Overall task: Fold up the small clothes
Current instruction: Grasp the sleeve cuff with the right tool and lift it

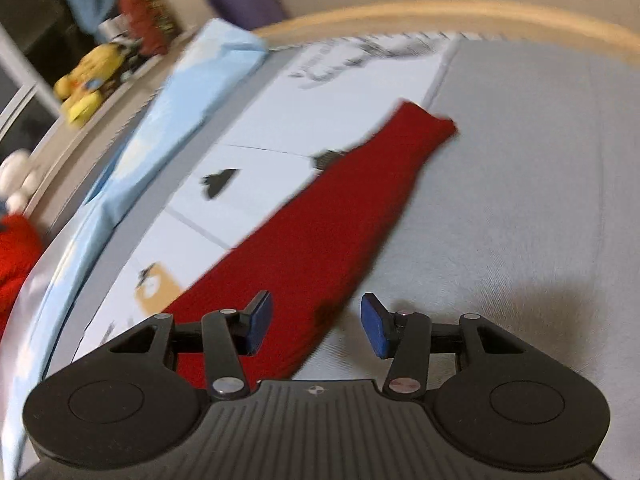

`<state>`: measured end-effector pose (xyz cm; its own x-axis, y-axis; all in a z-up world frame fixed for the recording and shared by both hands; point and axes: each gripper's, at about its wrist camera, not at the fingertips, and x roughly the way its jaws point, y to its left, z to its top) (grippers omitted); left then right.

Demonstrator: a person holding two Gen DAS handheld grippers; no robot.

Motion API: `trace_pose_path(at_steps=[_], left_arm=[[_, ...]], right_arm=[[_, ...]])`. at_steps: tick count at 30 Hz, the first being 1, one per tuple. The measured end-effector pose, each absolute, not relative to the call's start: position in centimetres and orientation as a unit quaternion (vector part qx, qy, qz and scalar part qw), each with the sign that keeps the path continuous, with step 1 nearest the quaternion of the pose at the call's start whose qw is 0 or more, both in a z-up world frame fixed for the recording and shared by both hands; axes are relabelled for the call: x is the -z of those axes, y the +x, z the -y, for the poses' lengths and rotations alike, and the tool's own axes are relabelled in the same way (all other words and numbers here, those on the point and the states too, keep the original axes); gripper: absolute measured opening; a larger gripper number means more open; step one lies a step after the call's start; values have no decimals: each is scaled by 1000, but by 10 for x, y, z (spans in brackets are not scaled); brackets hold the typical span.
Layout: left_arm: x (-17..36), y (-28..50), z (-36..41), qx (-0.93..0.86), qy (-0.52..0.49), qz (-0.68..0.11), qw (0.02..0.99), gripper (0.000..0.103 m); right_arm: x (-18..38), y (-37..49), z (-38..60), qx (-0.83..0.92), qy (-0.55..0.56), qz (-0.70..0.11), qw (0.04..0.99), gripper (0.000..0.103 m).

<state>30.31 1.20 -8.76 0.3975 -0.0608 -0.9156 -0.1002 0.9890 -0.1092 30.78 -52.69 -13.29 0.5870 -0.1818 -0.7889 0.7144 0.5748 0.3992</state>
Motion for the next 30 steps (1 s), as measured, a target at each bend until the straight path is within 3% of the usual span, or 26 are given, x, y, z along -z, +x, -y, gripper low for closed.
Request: trace_pose_path(at_steps=[11, 13, 14, 15, 19, 22, 25, 30], left_arm=[[92, 305, -20, -16, -66, -550, 832, 51], [93, 305, -22, -18, -65, -551, 832, 51], [93, 305, -23, -18, -65, -551, 832, 51], [93, 305, -24, -18, -64, -550, 832, 51], [93, 304, -31, -22, -63, -548, 833, 51], [91, 304, -39, -30, -69, -547, 834, 51], [85, 303, -48, -34, -75, -541, 837, 51], [78, 303, -63, -45, -91, -535, 839, 51]], right_arm=[[179, 312, 546, 308, 445, -280, 793, 51], [182, 315, 549, 311, 453, -266, 792, 36], [184, 317, 551, 314, 457, -261, 791, 21], [186, 318, 552, 319, 460, -258, 787, 13], [185, 322, 549, 345, 449, -250, 786, 12], [165, 337, 529, 357, 380, -248, 817, 11], [128, 366, 480, 359, 226, -260, 868, 11], [65, 382, 315, 155, -20, -194, 968, 11]])
